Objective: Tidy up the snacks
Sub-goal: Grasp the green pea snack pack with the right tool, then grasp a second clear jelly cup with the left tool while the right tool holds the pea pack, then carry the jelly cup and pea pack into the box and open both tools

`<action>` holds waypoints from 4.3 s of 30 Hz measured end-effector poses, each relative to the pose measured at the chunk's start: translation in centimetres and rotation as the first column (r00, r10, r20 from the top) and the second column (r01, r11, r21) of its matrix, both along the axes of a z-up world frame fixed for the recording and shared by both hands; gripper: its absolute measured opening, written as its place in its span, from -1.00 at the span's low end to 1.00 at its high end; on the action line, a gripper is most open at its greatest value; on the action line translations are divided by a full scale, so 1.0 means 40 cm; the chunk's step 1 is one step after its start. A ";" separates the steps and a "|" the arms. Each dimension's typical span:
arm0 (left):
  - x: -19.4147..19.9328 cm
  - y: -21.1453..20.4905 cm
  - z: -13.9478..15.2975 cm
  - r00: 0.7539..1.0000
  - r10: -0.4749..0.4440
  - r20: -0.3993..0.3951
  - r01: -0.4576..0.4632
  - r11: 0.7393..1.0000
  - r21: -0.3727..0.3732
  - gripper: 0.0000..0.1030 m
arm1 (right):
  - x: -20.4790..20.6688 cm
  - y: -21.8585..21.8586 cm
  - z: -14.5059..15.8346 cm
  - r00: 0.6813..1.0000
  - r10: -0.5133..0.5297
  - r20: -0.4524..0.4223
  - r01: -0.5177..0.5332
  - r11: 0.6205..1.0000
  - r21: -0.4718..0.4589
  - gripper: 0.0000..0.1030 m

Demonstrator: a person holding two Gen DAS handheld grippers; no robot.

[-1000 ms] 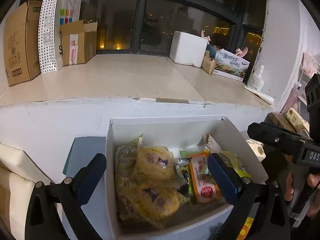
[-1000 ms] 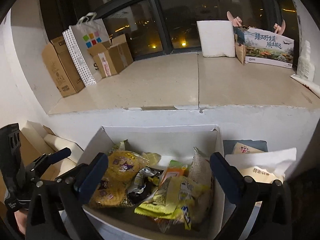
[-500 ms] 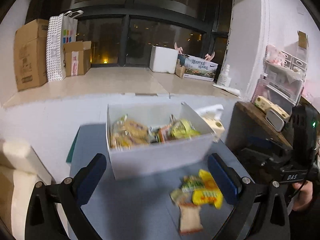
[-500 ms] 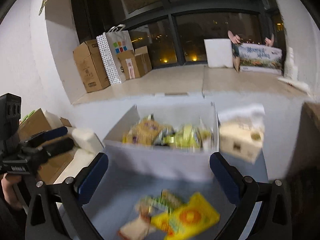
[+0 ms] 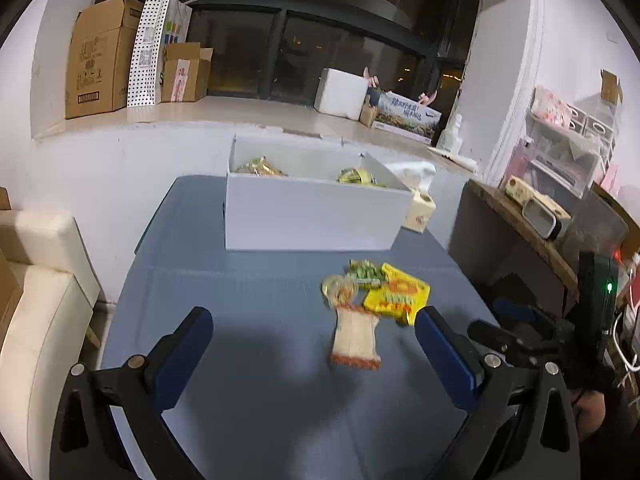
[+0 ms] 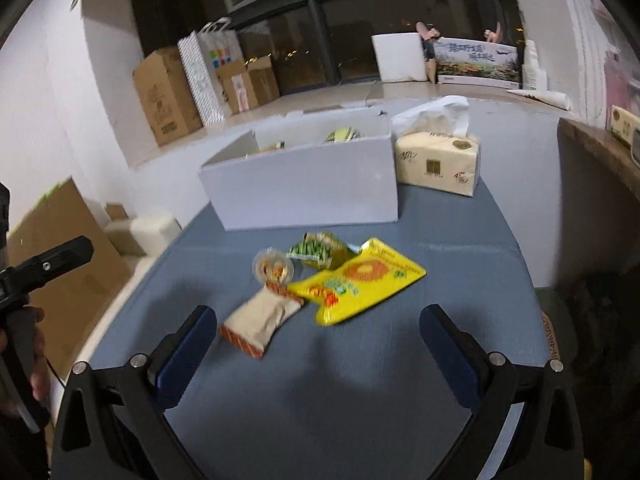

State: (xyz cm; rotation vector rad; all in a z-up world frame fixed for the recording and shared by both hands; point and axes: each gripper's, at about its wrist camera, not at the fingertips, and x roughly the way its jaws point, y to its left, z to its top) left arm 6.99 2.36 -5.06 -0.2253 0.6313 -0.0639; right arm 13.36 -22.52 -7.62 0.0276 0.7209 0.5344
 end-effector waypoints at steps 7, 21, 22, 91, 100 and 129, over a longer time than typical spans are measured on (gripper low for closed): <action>-0.027 -0.013 -0.008 1.000 0.008 -0.002 -0.008 1.000 -0.002 1.00 | -0.004 0.014 0.003 1.000 0.007 0.000 -0.007 1.000 -0.012 1.00; -0.024 -0.040 0.000 1.000 -0.019 0.005 0.019 1.000 0.022 1.00 | 0.129 0.080 -0.005 0.998 0.069 -0.010 -0.070 0.991 -0.116 1.00; -0.024 -0.042 -0.001 1.000 -0.021 0.004 0.021 0.999 0.026 1.00 | 0.155 0.094 -0.014 0.997 0.079 -0.021 -0.081 0.987 -0.136 1.00; 0.378 -0.135 -0.177 0.977 -0.093 -0.194 0.105 0.993 0.052 -0.35 | 0.024 -0.149 -0.008 0.994 0.028 -0.103 -0.012 0.988 0.157 -0.09; 0.196 -0.075 -0.001 0.991 -0.136 0.010 0.137 0.990 -0.032 -0.35 | 0.060 -0.100 -0.016 0.991 0.025 -0.129 -0.002 0.984 0.178 -0.09; 0.759 0.128 0.167 0.998 -0.043 0.043 0.039 0.995 0.087 -0.35 | 0.716 0.250 0.282 1.000 0.010 -0.013 -0.009 0.997 0.079 -0.09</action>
